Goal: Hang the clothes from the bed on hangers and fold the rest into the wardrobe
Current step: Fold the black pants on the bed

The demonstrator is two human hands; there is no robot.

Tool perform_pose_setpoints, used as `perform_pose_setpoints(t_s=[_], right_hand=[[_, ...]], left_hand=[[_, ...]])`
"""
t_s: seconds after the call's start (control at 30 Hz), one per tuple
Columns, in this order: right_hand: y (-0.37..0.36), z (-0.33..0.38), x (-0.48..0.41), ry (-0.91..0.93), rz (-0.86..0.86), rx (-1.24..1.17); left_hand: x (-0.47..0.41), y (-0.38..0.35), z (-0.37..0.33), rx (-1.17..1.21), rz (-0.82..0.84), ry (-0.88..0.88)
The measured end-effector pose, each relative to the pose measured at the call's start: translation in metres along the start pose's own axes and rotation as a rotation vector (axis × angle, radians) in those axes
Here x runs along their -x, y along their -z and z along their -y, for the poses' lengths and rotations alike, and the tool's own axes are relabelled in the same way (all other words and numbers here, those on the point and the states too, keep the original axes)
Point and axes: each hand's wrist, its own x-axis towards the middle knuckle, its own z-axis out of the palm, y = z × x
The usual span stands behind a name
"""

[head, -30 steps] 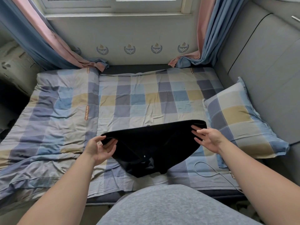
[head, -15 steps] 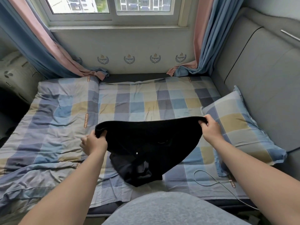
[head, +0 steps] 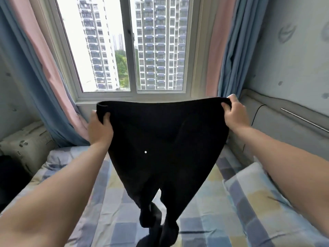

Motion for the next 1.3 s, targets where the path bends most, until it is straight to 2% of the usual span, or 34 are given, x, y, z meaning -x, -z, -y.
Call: perform_pose_setpoints(t_s=[0.27, 0.37, 0.47, 0.53, 0.6, 0.73, 0.83, 0.9, 1.0, 1.1, 1.3], right_hand=[[0.064, 0.086, -0.092, 0.132, -0.133, -0.006], [0.081, 0.108, -0.113, 0.132, -0.144, -0.026], [0.091, 0.125, -0.129, 0.111, -0.141, -0.028], [0.094, 0.137, -0.137, 0.054, -0.131, -0.018], [0.095, 0.147, -0.144, -0.045, -0.106, -0.008], [0.095, 0.163, -0.149, -0.326, -0.040, -0.108], [0.094, 0.175, -0.142, -0.542, 0.100, -0.311], [0.092, 0.181, -0.137, -0.605, 0.185, -0.431], [0.085, 0.188, -0.135, -0.575, 0.298, -0.546], [0.077, 0.198, -0.129, -0.469, 0.395, -0.608], [0.066, 0.230, -0.122, -0.230, 0.475, -0.667]], left_hand=[[-0.092, 0.022, -0.100, 0.110, -0.117, -0.191], [-0.117, 0.028, -0.125, 0.026, -0.141, -0.203], [-0.134, 0.032, -0.146, -0.063, -0.093, -0.174], [-0.143, 0.033, -0.162, -0.108, -0.039, -0.062], [-0.149, 0.035, -0.177, -0.112, 0.017, 0.139], [-0.151, 0.040, -0.196, 0.144, 0.249, 0.517], [-0.143, 0.038, -0.207, 0.312, 0.317, 0.649], [-0.137, 0.034, -0.216, 0.408, 0.332, 0.696], [-0.126, 0.028, -0.232, 0.580, 0.409, 0.690], [-0.112, 0.019, -0.252, 0.731, 0.524, 0.585], [-0.078, 0.011, -0.281, 0.725, 0.719, 0.316]])
